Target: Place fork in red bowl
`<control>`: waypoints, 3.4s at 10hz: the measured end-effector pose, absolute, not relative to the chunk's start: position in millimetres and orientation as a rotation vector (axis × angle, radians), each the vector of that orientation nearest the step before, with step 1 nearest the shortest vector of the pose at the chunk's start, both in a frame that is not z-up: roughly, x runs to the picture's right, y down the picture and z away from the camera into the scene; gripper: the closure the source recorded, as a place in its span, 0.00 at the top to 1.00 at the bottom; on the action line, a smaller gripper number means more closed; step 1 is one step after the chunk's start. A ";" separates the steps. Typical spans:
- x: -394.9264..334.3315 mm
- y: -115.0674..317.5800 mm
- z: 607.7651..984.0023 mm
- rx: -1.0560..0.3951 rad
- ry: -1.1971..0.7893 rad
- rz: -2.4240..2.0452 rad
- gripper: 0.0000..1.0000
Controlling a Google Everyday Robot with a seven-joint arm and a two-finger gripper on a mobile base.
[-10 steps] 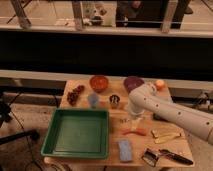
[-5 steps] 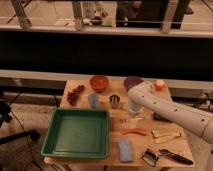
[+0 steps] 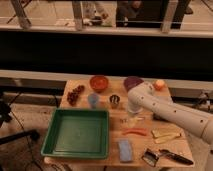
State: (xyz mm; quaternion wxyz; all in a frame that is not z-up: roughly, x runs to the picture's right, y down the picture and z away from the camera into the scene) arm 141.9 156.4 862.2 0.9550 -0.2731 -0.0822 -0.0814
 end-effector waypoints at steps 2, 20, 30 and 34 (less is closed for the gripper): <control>135.4 151.9 866.3 -0.539 -0.162 -0.169 0.80; 175.8 165.4 887.6 -0.616 -0.080 -0.082 0.80; 170.9 166.8 885.4 -0.615 -0.101 -0.105 0.63; 164.1 165.5 887.2 -0.617 -0.115 -0.121 0.63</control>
